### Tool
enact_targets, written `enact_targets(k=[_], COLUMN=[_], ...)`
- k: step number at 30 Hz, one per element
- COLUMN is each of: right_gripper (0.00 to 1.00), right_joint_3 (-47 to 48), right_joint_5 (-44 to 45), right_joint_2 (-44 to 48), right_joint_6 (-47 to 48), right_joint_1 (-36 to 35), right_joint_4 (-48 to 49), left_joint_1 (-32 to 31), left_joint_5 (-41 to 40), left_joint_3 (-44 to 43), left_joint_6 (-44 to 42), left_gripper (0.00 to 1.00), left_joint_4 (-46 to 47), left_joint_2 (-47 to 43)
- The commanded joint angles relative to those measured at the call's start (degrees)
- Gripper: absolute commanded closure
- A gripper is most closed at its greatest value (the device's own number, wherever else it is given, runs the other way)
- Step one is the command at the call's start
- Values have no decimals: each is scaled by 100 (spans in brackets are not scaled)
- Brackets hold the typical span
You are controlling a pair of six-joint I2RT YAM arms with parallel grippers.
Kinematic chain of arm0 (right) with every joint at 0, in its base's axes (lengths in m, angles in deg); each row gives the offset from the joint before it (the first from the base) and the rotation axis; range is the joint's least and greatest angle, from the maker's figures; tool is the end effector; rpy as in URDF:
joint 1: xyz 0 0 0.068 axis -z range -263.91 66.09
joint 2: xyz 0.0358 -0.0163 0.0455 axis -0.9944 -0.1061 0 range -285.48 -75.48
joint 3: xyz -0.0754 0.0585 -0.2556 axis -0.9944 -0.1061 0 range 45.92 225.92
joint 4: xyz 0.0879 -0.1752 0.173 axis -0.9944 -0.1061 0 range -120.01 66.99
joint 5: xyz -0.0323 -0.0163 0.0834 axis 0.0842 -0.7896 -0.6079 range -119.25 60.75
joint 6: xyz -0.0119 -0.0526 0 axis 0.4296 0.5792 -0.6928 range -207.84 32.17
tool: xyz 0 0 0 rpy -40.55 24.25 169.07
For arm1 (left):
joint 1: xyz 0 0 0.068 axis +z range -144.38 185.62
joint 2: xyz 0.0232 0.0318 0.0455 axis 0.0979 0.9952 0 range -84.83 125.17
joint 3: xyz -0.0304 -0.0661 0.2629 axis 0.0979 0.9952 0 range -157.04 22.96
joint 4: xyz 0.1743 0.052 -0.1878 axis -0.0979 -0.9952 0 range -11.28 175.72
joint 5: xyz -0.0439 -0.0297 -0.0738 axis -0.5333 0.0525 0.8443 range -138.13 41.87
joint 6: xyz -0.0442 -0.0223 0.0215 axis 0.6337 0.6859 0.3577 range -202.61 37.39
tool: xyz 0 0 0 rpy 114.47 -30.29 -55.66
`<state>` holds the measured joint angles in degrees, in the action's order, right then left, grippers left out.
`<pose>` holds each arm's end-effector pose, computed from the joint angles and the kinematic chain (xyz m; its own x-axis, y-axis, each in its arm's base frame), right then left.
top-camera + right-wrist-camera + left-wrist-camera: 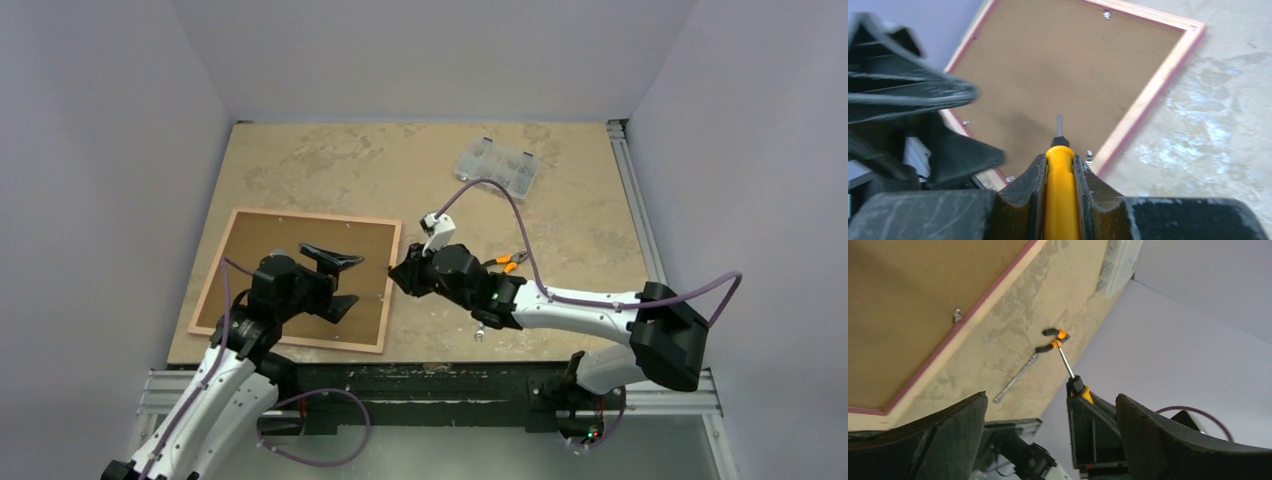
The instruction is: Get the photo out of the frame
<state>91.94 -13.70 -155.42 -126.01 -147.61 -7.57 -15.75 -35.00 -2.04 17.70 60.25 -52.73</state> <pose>0.1473 0.2766 0.2522 -0.5747 0.1812 -0.7981 -0.5036 0.6905 0.5193 0.1260 -0.0579 0.2244 -0.4348 -0.8587 0.2711 -0.5887 0.0432 -0.8072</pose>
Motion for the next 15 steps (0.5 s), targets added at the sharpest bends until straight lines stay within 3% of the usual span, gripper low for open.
enact_targets(k=[1, 5, 9, 15], right_gripper=[100, 100, 100, 100], right_joint_3=[169, 846, 1532, 2518], right_joint_5=[-783, -1608, -2115, -2030], right_joint_2=[211, -282, -837, -1333], right_joint_6=[461, 955, 2021, 3607], right_joint_1=[538, 874, 875, 752], right_joint_4=[-766, -1830, -2686, -3786], left_joint_1=[61, 62, 62, 56], left_joint_5=[-1259, -1532, -1109, -28], left_joint_3=[-631, -852, -866, -455], left_joint_6=[-2163, -3417, -4439, -4571], left_gripper=[4, 5, 7, 16], left_joint_4=[-2150, -2592, -2681, -2068], left_joint_2=[-560, -868, -850, -808])
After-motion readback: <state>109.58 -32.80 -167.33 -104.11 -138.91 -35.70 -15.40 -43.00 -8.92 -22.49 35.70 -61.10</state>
